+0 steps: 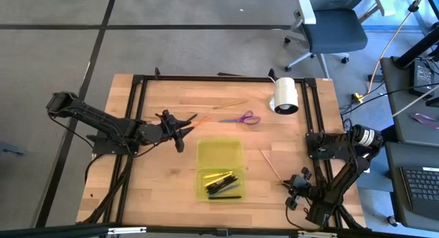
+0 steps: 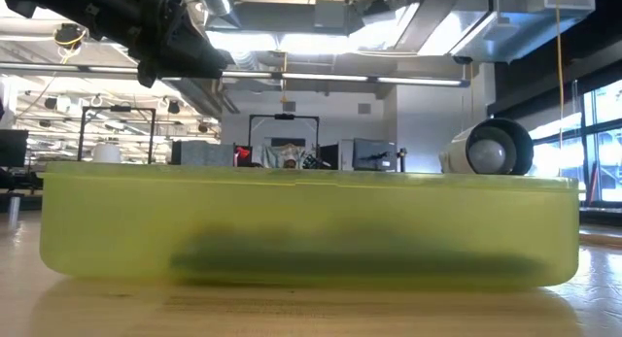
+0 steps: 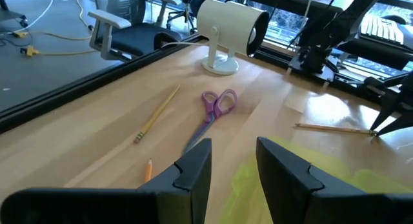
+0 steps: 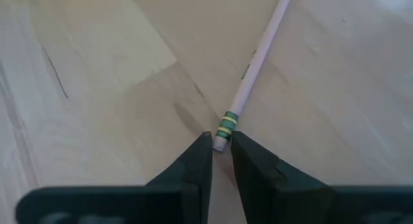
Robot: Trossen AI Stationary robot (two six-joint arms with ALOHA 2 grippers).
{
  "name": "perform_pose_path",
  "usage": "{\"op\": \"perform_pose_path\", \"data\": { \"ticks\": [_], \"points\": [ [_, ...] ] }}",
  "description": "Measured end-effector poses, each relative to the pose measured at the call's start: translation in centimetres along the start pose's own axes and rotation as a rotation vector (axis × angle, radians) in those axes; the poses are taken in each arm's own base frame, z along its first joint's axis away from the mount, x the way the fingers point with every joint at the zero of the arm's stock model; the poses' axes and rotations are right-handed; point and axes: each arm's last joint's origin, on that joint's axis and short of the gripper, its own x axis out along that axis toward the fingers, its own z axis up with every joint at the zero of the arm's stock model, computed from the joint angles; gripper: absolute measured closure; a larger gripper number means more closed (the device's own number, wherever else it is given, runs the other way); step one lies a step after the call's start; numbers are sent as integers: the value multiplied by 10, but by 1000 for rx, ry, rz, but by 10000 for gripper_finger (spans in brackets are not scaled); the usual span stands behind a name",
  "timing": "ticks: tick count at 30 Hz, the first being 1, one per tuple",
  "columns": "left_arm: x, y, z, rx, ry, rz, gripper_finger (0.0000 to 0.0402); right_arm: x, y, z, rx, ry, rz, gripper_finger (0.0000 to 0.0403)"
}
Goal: Pick & place school supplies into a supply box
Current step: Put the pink pencil into the yellow supply box
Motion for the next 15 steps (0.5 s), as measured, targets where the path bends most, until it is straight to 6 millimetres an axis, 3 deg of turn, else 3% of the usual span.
{"op": "perform_pose_path", "data": {
  "ticks": [9,15],
  "points": [
    [0,0,0,0,1,-3,286,9,0,-6,136,-62,-12,336],
    [0,0,0,0,2,-3,286,9,-2,-5,133,-60,-29,336]
  ]
}}
